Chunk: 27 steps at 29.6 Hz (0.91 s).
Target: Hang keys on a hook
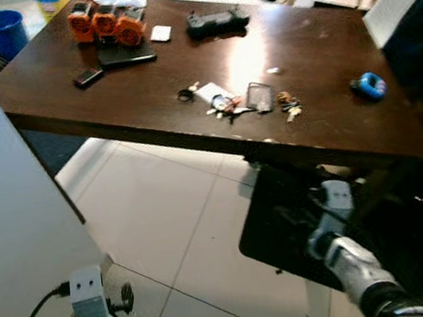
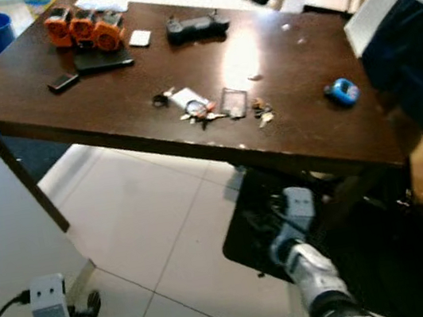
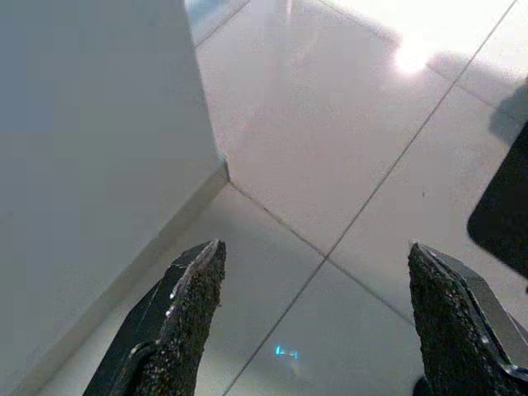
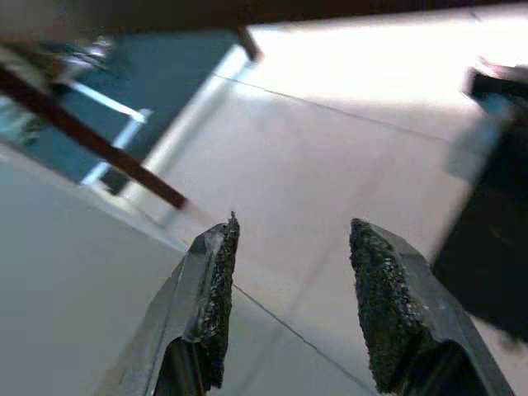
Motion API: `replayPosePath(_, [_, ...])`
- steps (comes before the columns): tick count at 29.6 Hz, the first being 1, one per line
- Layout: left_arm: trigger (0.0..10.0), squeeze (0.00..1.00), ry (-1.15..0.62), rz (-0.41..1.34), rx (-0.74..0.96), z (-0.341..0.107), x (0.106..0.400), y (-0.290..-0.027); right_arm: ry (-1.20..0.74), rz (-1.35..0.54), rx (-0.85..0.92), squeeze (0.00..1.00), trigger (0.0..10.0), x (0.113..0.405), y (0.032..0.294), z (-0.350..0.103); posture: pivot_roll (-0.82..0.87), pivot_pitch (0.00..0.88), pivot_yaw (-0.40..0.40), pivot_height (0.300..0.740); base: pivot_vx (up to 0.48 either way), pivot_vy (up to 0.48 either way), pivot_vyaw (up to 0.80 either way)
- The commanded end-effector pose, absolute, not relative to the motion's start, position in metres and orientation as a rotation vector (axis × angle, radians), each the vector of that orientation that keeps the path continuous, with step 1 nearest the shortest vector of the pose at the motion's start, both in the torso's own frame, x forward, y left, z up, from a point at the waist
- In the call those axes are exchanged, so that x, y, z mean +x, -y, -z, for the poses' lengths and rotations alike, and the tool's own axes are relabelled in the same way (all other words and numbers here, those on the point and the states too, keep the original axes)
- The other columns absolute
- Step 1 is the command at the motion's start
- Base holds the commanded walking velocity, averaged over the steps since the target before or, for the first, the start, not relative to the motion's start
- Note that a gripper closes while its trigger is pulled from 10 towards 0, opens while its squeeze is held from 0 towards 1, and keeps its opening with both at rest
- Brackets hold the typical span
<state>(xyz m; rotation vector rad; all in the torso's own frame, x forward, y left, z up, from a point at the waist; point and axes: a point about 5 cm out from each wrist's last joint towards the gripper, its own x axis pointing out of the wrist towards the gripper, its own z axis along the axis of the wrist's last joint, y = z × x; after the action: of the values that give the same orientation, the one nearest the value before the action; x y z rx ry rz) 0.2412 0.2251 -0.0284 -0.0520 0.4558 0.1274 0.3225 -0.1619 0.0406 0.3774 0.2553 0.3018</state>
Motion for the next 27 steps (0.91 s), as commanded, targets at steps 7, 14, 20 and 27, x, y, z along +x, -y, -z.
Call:
replayPosePath(7, [10.0,0.00,-0.371,-0.100,-0.087,0.022,0.248,-0.212,-0.217,-0.481,0.342,0.00,10.0,0.330,0.123,-0.054,0.14,0.064,-0.081,0.740,0.000,0.000,0.00])
replayPosePath(14, [10.0,0.00,-0.324,-0.091,-0.144,0.016,0.259,-0.191,-0.244,-0.535,0.290,0.00,10.0,0.339,0.132,-0.063,0.16,0.030,-0.197,0.740,0.000,0.000,0.00])
replayPosePath(20, [10.0,0.00,-0.298,-0.074,-0.150,0.010,0.268,-0.185,-0.227,-0.526,0.271,0.00,10.0,0.348,0.132,-0.075,0.18,0.016,-0.193,0.740,0.000,0.000,0.00])
replayPosePath(27, [10.0,0.00,-0.323,0.013,-0.074,0.009,0.270,-0.188,-0.184,-0.439,0.414,0.00,10.0,0.350,0.126,-0.076,0.19,0.000,-0.058,0.740,0.000,0.000,0.00])
